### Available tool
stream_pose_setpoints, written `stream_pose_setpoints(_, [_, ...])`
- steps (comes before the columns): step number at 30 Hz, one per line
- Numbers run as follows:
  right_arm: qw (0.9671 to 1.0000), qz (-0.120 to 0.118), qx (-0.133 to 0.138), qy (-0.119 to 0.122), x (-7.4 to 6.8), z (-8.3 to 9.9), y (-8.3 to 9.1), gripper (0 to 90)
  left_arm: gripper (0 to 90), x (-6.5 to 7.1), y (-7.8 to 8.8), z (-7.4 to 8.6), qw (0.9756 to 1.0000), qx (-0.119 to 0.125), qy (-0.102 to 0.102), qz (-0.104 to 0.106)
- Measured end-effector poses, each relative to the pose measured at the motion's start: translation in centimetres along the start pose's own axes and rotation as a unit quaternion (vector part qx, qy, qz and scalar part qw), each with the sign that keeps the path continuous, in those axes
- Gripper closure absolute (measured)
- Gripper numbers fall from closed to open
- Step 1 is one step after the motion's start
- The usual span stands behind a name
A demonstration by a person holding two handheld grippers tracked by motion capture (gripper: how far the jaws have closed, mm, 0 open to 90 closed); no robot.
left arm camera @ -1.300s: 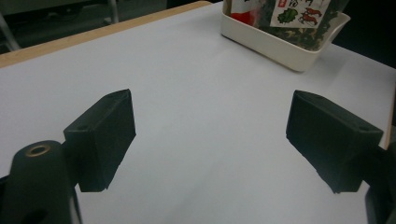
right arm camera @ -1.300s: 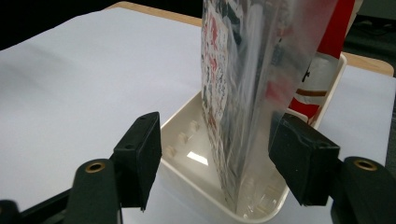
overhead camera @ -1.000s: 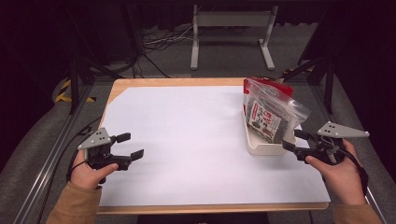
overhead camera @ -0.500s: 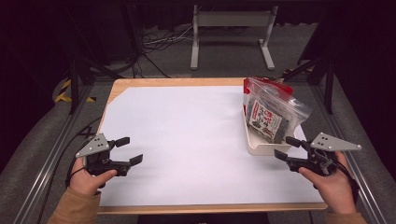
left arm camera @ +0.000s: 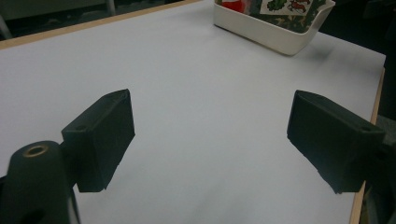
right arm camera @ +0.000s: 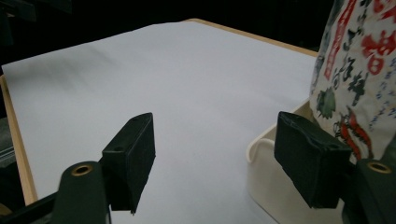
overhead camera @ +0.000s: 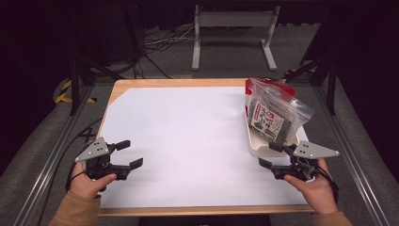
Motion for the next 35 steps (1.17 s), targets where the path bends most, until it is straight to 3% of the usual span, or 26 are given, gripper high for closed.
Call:
stream_pose_setpoints(6, [0.9999, -0.01, -0.012, 0.0, 0.2, 1.7, -1.7, 29.2, 15.6, 0.0, -0.4, 0.4, 1.0, -0.003, 0.002, 0.004])
stream_pose_setpoints(12, [0.9996, -0.001, -0.028, 0.008, 0.6, 3.2, -2.9, 29.0, 15.7, 0.0, -0.7, 0.7, 0.9999, -0.011, 0.002, 0.004])
stream_pose_setpoints(21, [0.9978, 0.012, -0.063, -0.016, 1.7, 5.3, -3.7, 30.9, 15.5, 0.0, -1.4, 1.4, 0.9997, -0.023, 0.005, 0.008])
stream_pose_setpoints(28, [0.9974, 0.013, -0.068, -0.02, 1.8, 5.5, -3.8, 29.3, 15.3, -0.1, -1.8, 2.0, 0.9995, -0.027, 0.009, 0.009])
stream_pose_setpoints(35, [0.9966, 0.004, -0.082, -0.009, 1.5, 5.8, -3.8, 31.6, 15.3, -0.2, -2.7, 3.1, 0.9986, -0.046, 0.024, 0.007])
Point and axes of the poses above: each handheld gripper's, and its own axes: y roughly backward along the jaws, z roughly out of its underside, x roughly to its right, the point moved 8 cm from there along -y, roughly forward along the jaws, and after that the axes turned 12 degrees about -y, right-handed, at the moved point
